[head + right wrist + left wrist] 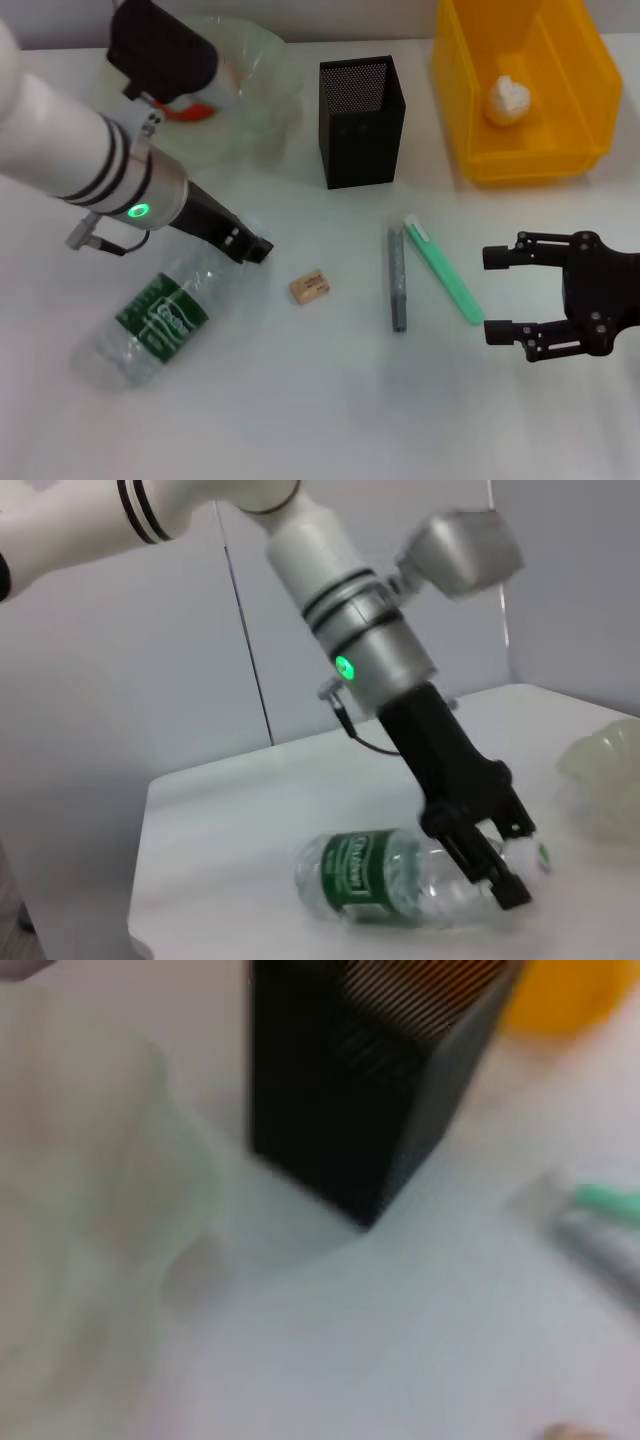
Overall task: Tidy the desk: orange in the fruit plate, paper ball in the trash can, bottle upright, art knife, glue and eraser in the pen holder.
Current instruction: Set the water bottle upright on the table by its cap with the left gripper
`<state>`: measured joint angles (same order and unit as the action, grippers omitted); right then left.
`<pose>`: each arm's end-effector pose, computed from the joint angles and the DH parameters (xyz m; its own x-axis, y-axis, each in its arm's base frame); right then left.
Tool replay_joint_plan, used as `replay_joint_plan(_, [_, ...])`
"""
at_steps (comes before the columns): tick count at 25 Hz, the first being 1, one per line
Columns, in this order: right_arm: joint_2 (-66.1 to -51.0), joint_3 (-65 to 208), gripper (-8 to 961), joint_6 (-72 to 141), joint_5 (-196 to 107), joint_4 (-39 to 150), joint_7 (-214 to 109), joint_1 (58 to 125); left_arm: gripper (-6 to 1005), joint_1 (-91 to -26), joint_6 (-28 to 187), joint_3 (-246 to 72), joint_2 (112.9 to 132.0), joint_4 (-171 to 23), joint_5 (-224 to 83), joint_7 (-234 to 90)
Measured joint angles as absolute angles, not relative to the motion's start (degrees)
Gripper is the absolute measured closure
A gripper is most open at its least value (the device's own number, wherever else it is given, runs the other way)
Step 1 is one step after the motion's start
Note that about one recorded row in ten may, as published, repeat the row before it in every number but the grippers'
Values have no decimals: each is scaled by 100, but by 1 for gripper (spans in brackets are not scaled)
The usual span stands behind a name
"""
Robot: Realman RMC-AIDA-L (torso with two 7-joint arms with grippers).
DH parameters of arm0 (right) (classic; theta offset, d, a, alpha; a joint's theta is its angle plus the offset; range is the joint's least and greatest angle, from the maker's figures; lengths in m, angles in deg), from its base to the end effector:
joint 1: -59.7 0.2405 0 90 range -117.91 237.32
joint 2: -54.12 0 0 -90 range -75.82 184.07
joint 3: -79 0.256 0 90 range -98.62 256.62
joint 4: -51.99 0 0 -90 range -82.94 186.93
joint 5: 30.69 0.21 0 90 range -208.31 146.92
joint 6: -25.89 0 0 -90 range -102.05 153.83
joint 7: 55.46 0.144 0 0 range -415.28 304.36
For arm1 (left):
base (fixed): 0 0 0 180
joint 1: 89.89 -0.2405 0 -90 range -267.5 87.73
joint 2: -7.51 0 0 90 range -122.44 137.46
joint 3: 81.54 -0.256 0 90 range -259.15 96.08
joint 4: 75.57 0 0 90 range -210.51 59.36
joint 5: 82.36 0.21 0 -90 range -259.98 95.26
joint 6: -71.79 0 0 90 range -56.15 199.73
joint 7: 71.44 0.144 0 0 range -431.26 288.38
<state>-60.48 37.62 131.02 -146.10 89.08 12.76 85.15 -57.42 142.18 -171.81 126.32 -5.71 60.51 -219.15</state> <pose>0.2808 0.2793 0.0247 0.8490 -0.2104 -0.4847 -0.2553 -0.9665 -0.0277 -0.1864 0.3615 -0.0473 0.7856 0.6088 -0.1109 0.5127 -0.7407 -0.4342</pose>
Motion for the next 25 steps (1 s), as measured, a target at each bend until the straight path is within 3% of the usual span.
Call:
replay_joint_plan(13, [-6128, 3762, 115, 12943, -14611, 8909, 1524, 8633, 564, -5992, 16492, -12935, 12548, -2615, 2819, -17479])
replay_joint_plan(25, [-6447, 4061, 115, 12707, -14533, 8870, 1759, 8737, 563, -6797, 16792, -12094, 12609, -5367, 2, -12587])
